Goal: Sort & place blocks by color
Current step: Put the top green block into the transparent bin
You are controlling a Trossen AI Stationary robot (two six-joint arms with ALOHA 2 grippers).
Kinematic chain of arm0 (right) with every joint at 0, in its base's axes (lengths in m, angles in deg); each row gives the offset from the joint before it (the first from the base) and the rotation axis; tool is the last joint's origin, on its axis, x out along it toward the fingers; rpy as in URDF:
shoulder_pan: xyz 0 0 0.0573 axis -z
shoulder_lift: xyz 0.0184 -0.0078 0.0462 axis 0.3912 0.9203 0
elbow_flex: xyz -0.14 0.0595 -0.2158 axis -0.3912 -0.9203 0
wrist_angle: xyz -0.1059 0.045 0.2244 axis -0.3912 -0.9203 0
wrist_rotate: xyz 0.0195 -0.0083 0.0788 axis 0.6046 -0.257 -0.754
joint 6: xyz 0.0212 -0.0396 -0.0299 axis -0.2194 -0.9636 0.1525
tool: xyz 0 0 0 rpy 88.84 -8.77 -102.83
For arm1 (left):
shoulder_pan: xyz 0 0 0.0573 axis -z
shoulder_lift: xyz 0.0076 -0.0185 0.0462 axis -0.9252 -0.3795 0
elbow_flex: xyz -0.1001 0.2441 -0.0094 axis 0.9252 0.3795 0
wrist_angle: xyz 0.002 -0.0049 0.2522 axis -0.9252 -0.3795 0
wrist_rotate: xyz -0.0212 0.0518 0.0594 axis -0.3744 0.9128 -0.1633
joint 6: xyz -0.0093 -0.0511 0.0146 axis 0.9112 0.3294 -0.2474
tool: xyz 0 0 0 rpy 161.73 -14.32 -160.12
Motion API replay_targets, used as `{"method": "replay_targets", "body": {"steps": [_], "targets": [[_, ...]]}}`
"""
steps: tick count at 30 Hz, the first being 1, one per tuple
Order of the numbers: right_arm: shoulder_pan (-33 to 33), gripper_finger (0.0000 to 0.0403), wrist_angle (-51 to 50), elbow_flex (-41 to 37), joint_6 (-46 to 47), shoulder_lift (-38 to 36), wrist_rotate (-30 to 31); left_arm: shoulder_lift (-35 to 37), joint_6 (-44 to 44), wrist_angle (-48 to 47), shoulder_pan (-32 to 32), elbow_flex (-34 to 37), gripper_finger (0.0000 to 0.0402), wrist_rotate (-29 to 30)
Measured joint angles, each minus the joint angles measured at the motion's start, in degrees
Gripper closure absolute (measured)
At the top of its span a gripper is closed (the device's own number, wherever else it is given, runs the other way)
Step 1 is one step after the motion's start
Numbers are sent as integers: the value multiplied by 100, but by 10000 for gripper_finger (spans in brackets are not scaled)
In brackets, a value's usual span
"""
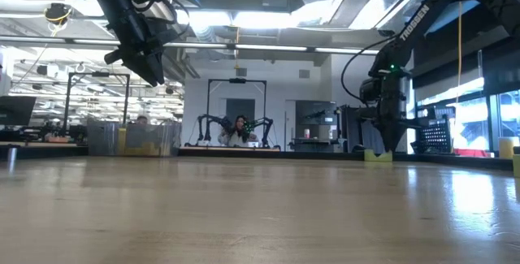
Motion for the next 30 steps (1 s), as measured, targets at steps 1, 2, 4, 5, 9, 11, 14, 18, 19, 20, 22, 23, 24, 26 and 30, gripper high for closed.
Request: {"method": "replay_targets", "body": {"steps": [1,2,4,5,9,11,14,18,19,20,22,23,24,26,30], "targets": [[0,372,-10,0,-50,0,1,0,-2,0,0,0,308,0],[0,372,-32,0,-121,0,2,0,-22,0,0,0,308,0],[-5,374,-149,0,-245,0,10,0,-44,0,0,0,308,0],[-30,377,-219,0,-299,0,13,0,-46,0,2,0,308,0],[-183,381,-447,0,-561,0,37,0,-46,0,1,0,308,0],[-295,381,-476,0,-630,0,34,0,-48,0,0,0,308,0],[-498,381,-500,0,-743,0,31,0,-48,0,1,0,308,0],[-830,381,-519,59,-896,0,33,0,-48,0,0,0,308,0],[-930,381,-519,83,-917,0,28,0,-48,0,0,0,308,-1],[-1027,381,-521,105,-932,0,27,0,-48,0,2,0,308,-2],[-1223,381,-521,168,-1006,0,26,0,-48,-2,1,0,308,-2],[-1323,381,-521,206,-1037,1,23,0,-48,0,0,0,308,0],[-1421,381,-520,244,-1045,1,22,0,-48,0,2,0,308,-2],[-1618,381,-521,322,-1059,2,22,0,-48,-1,0,0,308,-2],[-1996,381,-517,485,-1078,2,23,0,-46,0,0,0,308,-2]]}}
